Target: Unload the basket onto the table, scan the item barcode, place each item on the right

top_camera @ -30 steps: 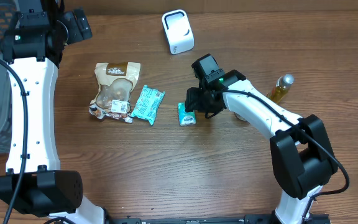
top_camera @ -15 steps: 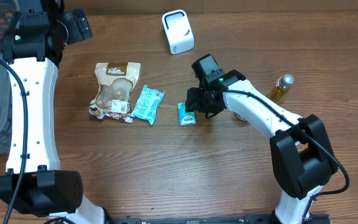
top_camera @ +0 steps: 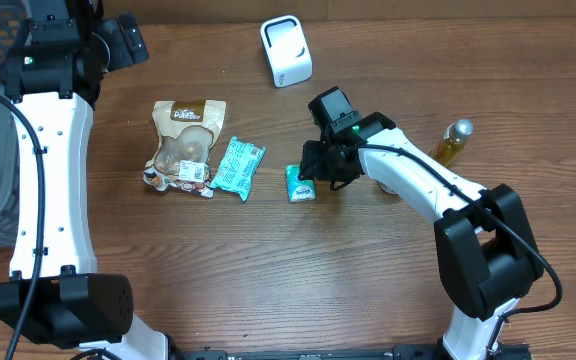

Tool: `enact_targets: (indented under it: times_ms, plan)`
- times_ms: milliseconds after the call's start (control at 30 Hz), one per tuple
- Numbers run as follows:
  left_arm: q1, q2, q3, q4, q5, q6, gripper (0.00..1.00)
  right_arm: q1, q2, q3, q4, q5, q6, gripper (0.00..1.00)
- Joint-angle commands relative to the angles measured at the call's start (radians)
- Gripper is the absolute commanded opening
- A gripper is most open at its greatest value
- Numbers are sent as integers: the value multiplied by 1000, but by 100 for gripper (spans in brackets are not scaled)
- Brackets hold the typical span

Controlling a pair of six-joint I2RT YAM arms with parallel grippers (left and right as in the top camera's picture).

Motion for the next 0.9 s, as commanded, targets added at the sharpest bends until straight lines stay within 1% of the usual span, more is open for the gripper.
enact_targets:
  times_ms: [0, 267, 467, 867]
  plan:
    - [4, 3, 8, 0, -13, -14, 100, -4, 4, 10, 6, 16, -3, 50]
    - [4, 3, 8, 0, -13, -14, 100, -4, 4, 10, 5, 16, -4, 50]
    - [4, 3, 8, 0, -13, -14, 99, -4, 4, 10, 5, 16, -3, 47]
    - [5, 3, 8, 0, -13, -14, 99, -6, 4, 10, 5, 16, -3, 47]
